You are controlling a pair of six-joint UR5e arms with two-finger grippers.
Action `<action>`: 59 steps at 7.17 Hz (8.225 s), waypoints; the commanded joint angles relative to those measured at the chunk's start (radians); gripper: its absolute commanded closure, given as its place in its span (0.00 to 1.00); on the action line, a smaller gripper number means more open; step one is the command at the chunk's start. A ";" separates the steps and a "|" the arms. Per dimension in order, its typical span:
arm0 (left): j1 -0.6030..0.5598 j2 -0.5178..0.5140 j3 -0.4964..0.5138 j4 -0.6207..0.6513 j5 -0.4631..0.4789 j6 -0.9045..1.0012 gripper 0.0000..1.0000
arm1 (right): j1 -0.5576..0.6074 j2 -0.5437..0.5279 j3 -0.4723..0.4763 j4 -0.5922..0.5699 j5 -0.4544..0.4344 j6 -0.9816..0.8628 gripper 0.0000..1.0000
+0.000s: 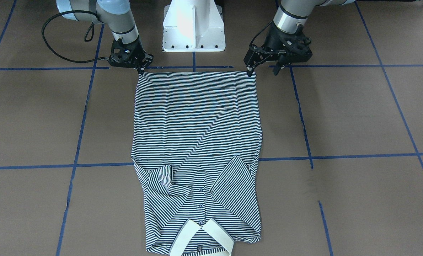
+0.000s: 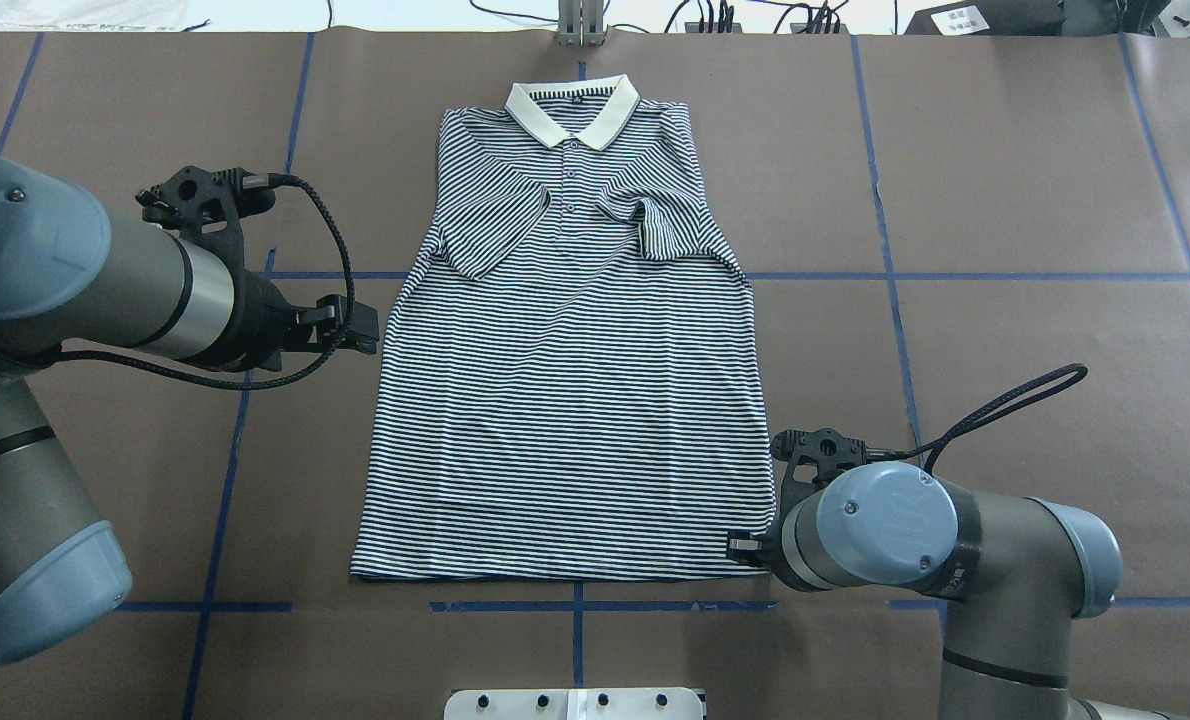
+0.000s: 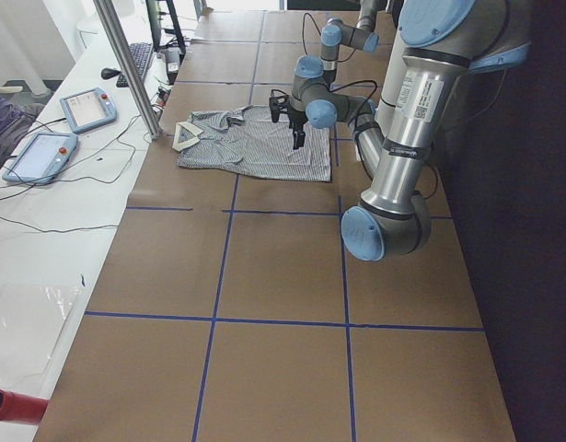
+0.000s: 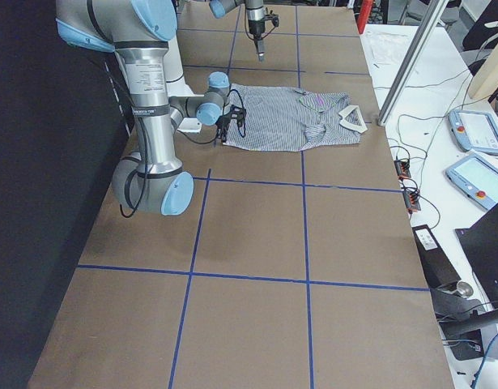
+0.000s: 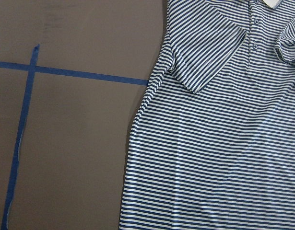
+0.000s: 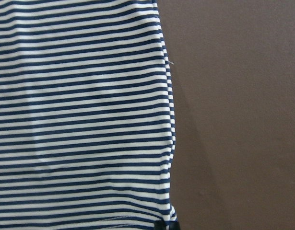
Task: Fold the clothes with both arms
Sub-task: 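Move the left gripper to the hem corner nearest it, then grasp both hem corners with the left and right grippers, then lift the hem with both grippers and fold it over toward the collar, then lay the hem down at the collar and open both grippers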
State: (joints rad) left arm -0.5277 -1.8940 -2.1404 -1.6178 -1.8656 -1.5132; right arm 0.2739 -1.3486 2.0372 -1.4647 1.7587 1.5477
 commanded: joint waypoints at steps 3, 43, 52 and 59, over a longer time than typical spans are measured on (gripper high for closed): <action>0.276 0.084 0.029 0.047 0.230 -0.307 0.00 | 0.007 0.003 0.031 0.003 -0.001 0.000 1.00; -0.015 -0.123 0.086 0.166 0.167 0.003 1.00 | 0.470 0.187 -0.111 0.017 0.251 -0.382 1.00; -0.201 -0.237 0.666 -0.378 0.172 0.053 1.00 | 0.593 0.586 -0.874 0.336 0.252 -0.388 1.00; -0.201 -0.267 0.674 -0.398 0.171 0.051 1.00 | 0.596 0.602 -0.904 0.357 0.245 -0.390 1.00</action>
State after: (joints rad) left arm -0.7286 -2.1560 -1.4652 -2.0168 -1.6938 -1.4619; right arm 0.8742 -0.7434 1.1307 -1.1228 2.0032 1.1582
